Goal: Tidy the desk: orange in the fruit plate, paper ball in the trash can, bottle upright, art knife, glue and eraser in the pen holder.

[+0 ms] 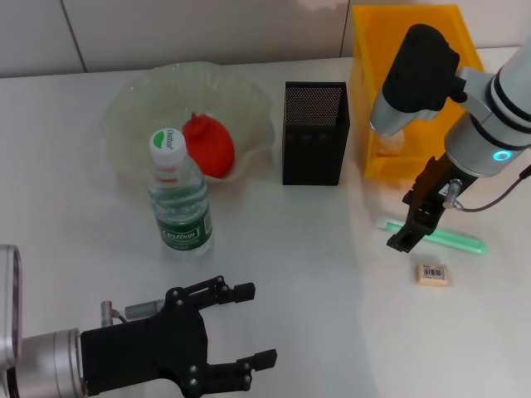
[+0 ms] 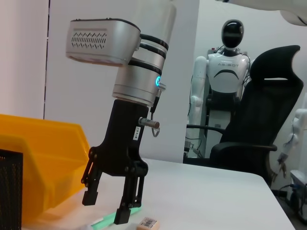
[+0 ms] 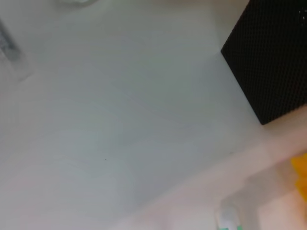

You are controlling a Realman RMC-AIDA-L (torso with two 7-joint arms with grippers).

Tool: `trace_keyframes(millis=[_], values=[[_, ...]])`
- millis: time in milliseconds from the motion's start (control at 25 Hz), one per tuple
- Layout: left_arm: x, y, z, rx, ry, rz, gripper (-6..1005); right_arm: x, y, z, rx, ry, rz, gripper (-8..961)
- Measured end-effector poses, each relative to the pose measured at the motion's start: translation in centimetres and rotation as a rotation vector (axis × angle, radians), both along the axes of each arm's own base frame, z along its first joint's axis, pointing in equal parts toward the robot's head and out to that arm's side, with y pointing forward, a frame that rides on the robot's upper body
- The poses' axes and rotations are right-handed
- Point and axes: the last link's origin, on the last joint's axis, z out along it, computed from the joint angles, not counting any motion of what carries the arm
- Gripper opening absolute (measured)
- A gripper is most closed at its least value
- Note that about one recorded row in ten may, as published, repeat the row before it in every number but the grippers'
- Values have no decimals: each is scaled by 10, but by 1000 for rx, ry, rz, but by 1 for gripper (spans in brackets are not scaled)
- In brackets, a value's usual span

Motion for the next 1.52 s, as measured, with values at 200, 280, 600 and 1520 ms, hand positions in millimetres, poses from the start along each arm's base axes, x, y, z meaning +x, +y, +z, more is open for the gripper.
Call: trace_keyframes(millis=[200,280,600,1520], values=[[1,0,0,-2,-4,-3,813,1,2,-3,-2,-3,-2,690],[1,0,0,-2,-4,-3,813,2,4,-4,-1,-3,-4,689],[1,0,1,-5,-7,1,814,6,7,-7,1,-7,-19,684],[3,1,1,-12,-8,-1,814,10,9,-9,8,-24,-15,331]])
